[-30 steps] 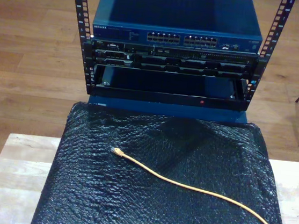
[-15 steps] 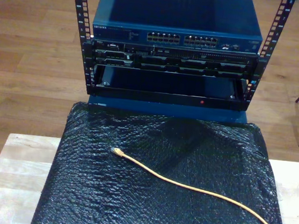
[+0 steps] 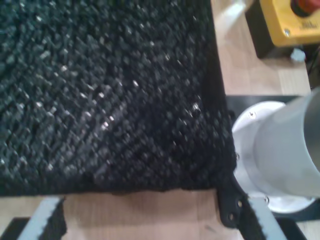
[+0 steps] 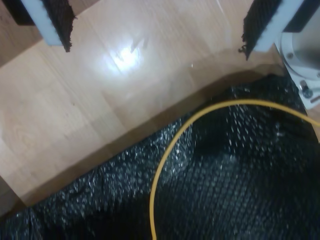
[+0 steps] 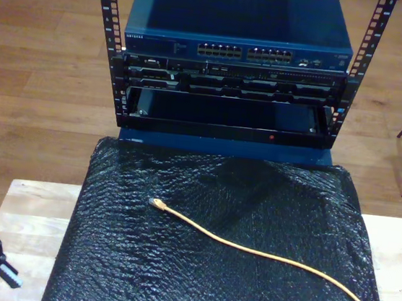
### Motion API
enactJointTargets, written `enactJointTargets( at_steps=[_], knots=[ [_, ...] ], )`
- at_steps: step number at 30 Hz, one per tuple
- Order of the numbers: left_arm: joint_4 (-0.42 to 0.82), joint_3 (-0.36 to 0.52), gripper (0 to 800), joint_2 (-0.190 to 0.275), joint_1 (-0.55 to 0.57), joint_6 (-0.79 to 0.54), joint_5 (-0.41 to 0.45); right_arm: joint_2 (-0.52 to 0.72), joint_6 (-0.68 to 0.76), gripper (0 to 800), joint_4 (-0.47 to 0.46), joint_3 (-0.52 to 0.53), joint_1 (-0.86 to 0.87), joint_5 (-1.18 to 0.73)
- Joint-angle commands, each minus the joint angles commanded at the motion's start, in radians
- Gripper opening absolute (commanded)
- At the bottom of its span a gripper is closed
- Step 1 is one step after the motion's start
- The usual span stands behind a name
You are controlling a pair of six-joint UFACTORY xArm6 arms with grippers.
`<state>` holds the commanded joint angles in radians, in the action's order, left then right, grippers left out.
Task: Grab the cable and plug it in
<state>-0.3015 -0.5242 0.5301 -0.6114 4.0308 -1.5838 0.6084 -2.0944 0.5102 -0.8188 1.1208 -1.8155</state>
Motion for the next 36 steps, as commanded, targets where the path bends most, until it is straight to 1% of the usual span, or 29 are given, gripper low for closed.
enactJointTargets(
  at_steps=[6, 14, 17, 20, 31, 36],
  knots=[
    [0.0, -0.002, 798, 0.0, 0.071, 0.063, 0.003, 0.008, 0.123, 799, 0.034, -0.025, -0.123, 0.003],
    [-0.031, -0.003, 798, -0.008, 0.091, 0.068, 0.005, 0.008, 0.275, 799, 0.092, -0.049, -0.298, 0.017],
    [-0.041, -0.003, 798, -0.011, 0.091, 0.066, 0.005, 0.008, 0.328, 799, 0.12, -0.049, -0.367, 0.071],
    [-0.049, -0.002, 798, -0.017, 0.091, 0.068, 0.005, 0.008, 0.37, 799, 0.12, -0.049, -0.439, 0.127],
    [-0.049, 0.0, 798, -0.017, 0.091, 0.075, 0.006, -0.002, 0.519, 798, 0.115, -0.049, -0.672, 0.311],
    [-0.049, 0.002, 798, -0.025, 0.091, 0.075, 0.021, -0.021, 0.578, 799, 0.112, -0.044, -0.773, 0.399]
  ],
)
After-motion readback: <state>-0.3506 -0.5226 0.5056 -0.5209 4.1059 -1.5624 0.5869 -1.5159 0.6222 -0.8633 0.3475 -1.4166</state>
